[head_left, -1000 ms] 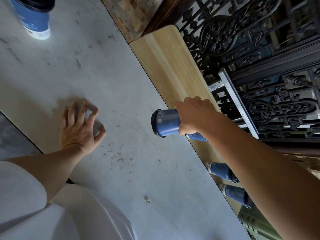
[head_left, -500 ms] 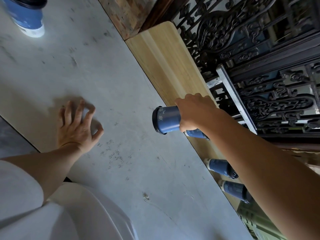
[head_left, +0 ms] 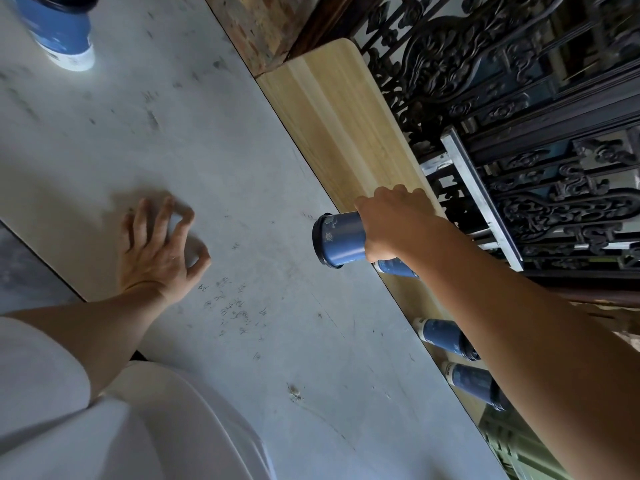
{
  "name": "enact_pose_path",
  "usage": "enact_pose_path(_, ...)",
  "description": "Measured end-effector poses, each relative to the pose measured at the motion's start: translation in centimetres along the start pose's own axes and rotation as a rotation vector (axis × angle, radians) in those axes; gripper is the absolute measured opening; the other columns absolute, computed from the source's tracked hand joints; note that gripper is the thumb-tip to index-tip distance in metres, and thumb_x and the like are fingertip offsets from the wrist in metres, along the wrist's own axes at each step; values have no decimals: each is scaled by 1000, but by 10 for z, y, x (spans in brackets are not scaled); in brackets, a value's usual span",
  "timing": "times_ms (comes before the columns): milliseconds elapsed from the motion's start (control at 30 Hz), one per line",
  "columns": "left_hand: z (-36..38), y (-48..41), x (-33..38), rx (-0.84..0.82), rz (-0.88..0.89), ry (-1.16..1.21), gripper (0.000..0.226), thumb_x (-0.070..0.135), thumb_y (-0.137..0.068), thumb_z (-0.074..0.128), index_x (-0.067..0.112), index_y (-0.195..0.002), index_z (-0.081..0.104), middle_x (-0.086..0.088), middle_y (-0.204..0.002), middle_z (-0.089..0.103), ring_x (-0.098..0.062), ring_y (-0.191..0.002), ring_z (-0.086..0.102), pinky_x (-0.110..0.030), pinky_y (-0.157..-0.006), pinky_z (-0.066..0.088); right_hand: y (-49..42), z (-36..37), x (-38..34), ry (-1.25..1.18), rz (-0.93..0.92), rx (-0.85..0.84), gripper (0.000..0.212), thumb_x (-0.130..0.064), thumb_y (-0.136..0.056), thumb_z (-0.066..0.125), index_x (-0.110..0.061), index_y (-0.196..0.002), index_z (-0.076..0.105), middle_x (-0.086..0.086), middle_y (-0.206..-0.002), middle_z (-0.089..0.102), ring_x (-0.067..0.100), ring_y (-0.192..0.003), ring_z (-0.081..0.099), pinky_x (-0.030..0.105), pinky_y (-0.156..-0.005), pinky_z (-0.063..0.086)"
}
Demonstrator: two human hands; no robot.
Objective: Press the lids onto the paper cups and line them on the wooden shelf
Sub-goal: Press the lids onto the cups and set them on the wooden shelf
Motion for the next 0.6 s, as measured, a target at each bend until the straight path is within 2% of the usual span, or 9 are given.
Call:
enact_pose_path(100, -1, 0, 1, 2, 2, -3, 78, 62, -77, 42, 20, -142, 43, -11, -163, 22, -44, -149, 10, -50, -123, 0, -5, 1, 2, 135, 17, 44, 53, -27, -82, 69, -21, -131, 51, 6, -120, 53, 31, -120, 49, 46, -102, 38)
enact_pose_path(167, -2, 0, 1, 5, 2, 4, 78, 61, -77, 42, 20, -142, 44, -11, -163, 22, -44, -149, 10, -50, -123, 0, -9, 2, 5, 180, 27, 57, 52, -27, -82, 70, -22, -131, 52, 6, -124, 54, 31, -122, 49, 48, -105, 38)
enact_pose_path(233, -2, -1, 2, 1, -2, -5, 78, 62, -77, 41, 19, -142, 45, -12, -163, 22, -44, -150, 10, -51, -123, 0, -14, 6, 7, 138, 23, 19, 53, -24, -80, 71, -21, -130, 52, 6, -119, 54, 31, -120, 50, 46, -102, 39)
enact_pose_path(367, -2, -1, 1, -6, -10, -8, 76, 61, -79, 41, 19, -143, 45, -12, -164, 21, -43, -150, 8, -52, -124, 1, -28, 11, 8, 35, 4, -34, 54, -27, -75, 78, -22, -124, 55, 2, -102, 51, 28, -106, 55, 37, -82, 37)
enact_pose_path(433, -1, -2, 1, -2, -15, -2, 76, 61, -79, 42, 20, -143, 45, -11, -163, 22, -43, -151, 7, -50, -124, -2, -38, 16, 11, -116, 10, -99, 58, -33, -71, 82, -21, -121, 56, 2, -104, 57, 27, -97, 58, 34, -76, 42)
enact_pose_path(533, -2, -2, 1, -2, -25, 12, 76, 60, -79, 42, 20, -143, 44, -11, -163, 22, -42, -151, 6, -49, -124, -4, -52, 22, 18, -555, 25, -174, 62, -37, -67, 86, -20, -118, 57, 2, -101, 64, 23, -86, 64, 30, -66, 49)
enact_pose_path(600, -2, -2, 1, -2, -28, 13, 75, 60, -80, 42, 21, -144, 43, -11, -163, 21, -42, -151, 5, -50, -124, -3, -65, 29, 24, -853, 104, -120, 67, -41, -60, 89, -25, -118, 59, -1, -103, 68, 24, -91, 67, 34, -77, 56)
Point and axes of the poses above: each hand's wrist, its own y-axis away from the middle knuckle, its own z-axis out of the palm, x = y × z, the point moved 5 cm from there along -y, towards the middle knuckle
